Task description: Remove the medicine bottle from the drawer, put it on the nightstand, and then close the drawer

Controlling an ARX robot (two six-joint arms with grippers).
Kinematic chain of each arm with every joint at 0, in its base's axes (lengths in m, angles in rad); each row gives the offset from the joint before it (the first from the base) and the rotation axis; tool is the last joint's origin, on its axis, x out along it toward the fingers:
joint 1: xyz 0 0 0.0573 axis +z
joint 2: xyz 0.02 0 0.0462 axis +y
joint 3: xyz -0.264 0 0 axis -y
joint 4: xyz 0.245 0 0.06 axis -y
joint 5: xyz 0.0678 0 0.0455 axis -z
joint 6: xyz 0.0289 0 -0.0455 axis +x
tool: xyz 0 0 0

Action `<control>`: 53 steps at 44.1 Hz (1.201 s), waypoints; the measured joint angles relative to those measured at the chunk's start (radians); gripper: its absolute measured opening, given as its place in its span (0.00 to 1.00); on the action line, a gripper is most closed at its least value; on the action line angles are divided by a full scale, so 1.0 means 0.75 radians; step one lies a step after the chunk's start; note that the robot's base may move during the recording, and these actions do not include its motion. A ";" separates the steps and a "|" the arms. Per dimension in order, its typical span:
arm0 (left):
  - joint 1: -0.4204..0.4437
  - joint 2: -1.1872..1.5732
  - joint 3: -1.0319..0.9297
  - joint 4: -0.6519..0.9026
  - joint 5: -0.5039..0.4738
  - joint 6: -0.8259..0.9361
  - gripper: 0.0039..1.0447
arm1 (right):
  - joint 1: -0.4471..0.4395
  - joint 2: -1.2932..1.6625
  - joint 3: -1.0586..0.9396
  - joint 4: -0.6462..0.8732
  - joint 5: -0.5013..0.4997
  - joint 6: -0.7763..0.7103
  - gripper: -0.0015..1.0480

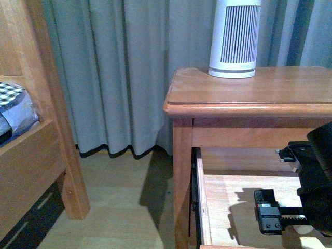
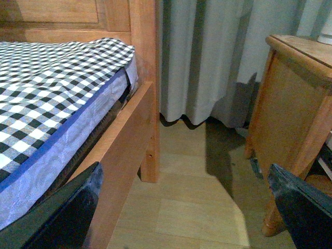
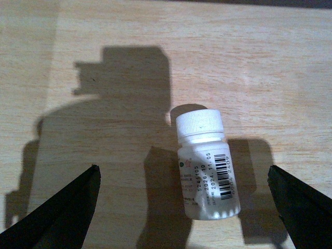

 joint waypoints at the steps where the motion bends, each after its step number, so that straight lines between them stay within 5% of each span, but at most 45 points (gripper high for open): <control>1: 0.000 0.000 0.000 0.000 0.000 0.000 0.94 | 0.004 0.015 0.006 0.000 0.009 -0.002 0.93; 17: 0.000 0.000 0.000 0.000 0.000 0.000 0.94 | -0.024 0.121 0.046 -0.003 0.087 -0.009 0.93; 40: 0.000 0.000 0.000 0.000 0.000 0.000 0.94 | -0.021 0.090 0.010 0.150 0.180 -0.125 0.29; 53: 0.000 0.000 0.000 0.000 0.000 0.000 0.94 | 0.145 -0.406 -0.230 0.073 0.298 -0.073 0.25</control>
